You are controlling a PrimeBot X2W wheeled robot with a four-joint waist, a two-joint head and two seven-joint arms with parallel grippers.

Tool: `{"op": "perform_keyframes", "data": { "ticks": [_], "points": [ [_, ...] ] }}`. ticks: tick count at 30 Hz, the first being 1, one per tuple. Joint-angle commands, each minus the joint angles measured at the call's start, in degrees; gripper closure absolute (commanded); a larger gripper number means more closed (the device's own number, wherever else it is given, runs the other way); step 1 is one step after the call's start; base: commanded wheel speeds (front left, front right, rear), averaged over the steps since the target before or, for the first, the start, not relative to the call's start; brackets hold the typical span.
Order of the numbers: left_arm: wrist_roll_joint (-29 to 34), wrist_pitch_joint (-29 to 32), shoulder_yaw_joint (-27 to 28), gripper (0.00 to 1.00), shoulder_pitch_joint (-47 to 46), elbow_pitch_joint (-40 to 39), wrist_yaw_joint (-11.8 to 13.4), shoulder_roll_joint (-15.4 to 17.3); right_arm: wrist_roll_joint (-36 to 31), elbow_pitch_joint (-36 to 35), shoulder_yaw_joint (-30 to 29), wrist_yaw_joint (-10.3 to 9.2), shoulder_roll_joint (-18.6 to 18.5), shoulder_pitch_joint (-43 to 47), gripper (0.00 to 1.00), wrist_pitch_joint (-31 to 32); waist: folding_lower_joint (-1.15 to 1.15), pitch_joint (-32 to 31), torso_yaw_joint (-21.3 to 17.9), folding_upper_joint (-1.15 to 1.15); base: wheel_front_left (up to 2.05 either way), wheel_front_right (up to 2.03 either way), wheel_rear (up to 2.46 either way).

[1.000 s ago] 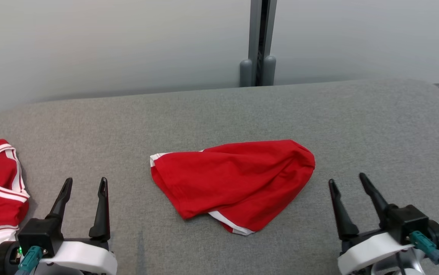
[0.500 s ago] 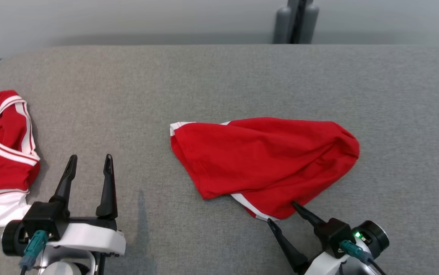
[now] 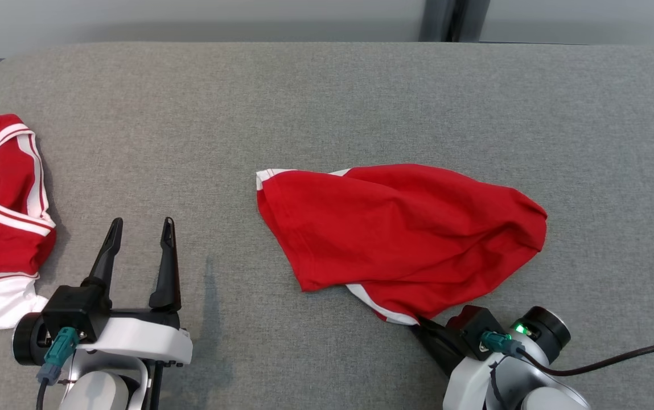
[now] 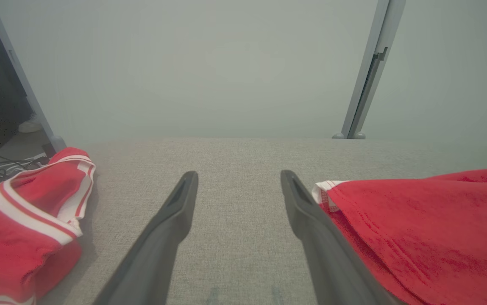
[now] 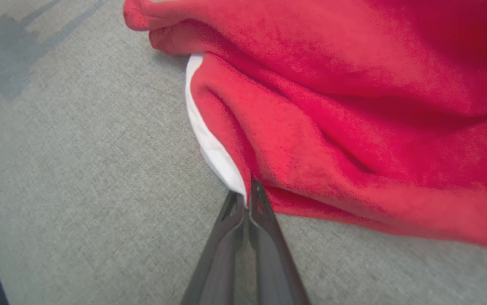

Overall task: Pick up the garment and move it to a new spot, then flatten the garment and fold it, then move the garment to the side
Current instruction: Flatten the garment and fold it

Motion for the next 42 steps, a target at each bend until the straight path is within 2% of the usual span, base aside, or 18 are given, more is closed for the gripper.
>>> {"op": "perform_keyframes", "data": {
  "ticks": [1, 3, 8, 13, 17, 21, 25, 30, 35, 42],
  "points": [
    [-0.2, -0.5, 0.2, 0.0, -1.3, 0.3, -0.5, 0.1, 1.5, -1.3, 1.4, 0.02, -1.8, -0.7, 1.0, 1.7, 0.0, -0.1, -0.6, 0.0, 0.0, 0.0, 0.0],
    [-0.3, -0.5, 0.4, 0.0, -1.2, 0.8, -0.4, 0.2, 5.3, -5.1, 4.1, 0.02, -4.2, -1.6, 1.0, 4.7, 0.0, -0.3, -1.4, 0.0, 0.0, 0.0, 0.0],
    [-0.2, -0.9, 1.1, 0.0, -1.2, 1.3, 0.1, 0.7, 16.2, -19.7, 9.0, 0.02, -13.4, -5.6, 1.0, 12.8, 0.0, -0.8, -3.7, 0.0, 0.0, 0.0, 0.0],
    [-0.3, -0.9, 1.4, 0.0, -1.0, 1.1, 0.2, 1.1, 27.4, -33.0, 5.6, 0.02, -20.0, -7.5, 1.0, 19.7, 0.0, -1.3, -5.3, 0.0, 0.0, 0.0, 0.0],
    [-0.3, -1.0, 1.3, 0.0, -1.1, 0.8, 0.5, 1.2, 35.1, -39.5, -1.3, 0.02, -20.8, -8.2, 1.0, 20.8, 0.0, -1.5, -6.0, 0.0, 0.0, 0.0, 0.0],
    [-0.2, -0.8, 0.9, 0.0, -1.6, 0.7, 0.4, 1.2, 40.3, -41.0, -5.4, 0.02, -19.8, -9.2, 1.0, 20.5, 0.0, -1.3, -6.1, 0.0, 0.0, 0.0, 0.0],
    [0.0, -0.6, 0.3, 0.0, -2.6, 0.7, 0.1, 1.1, 44.4, -36.7, -9.6, 0.03, -20.3, -12.4, 1.0, 19.9, 0.0, -0.6, -6.0, 0.0, 0.0, 0.0, 0.0],
    [0.3, -0.7, -0.6, 0.0, -4.3, 0.9, -0.5, 0.4, 45.8, -26.7, -9.3, 0.02, -20.1, -18.9, 1.0, 16.6, 0.0, 1.2, -5.1, 0.0, 0.0, 0.0, 0.0],
    [0.4, -0.9, -2.1, 0.0, -6.7, 2.2, -1.5, -0.9, 43.7, -13.8, -4.9, 0.05, -19.3, -24.7, 1.0, 9.2, 0.0, 3.4, -3.2, 0.0, 0.0, 0.0, 0.0],
    [0.6, -1.5, -3.3, 0.0, -9.5, 4.4, -2.9, -3.0, 42.5, 0.4, 3.7, 0.05, -14.4, -31.5, 1.0, -0.2, 0.0, 5.7, -0.5, 0.0, 0.0, 0.0, 0.0]
  ]
}}
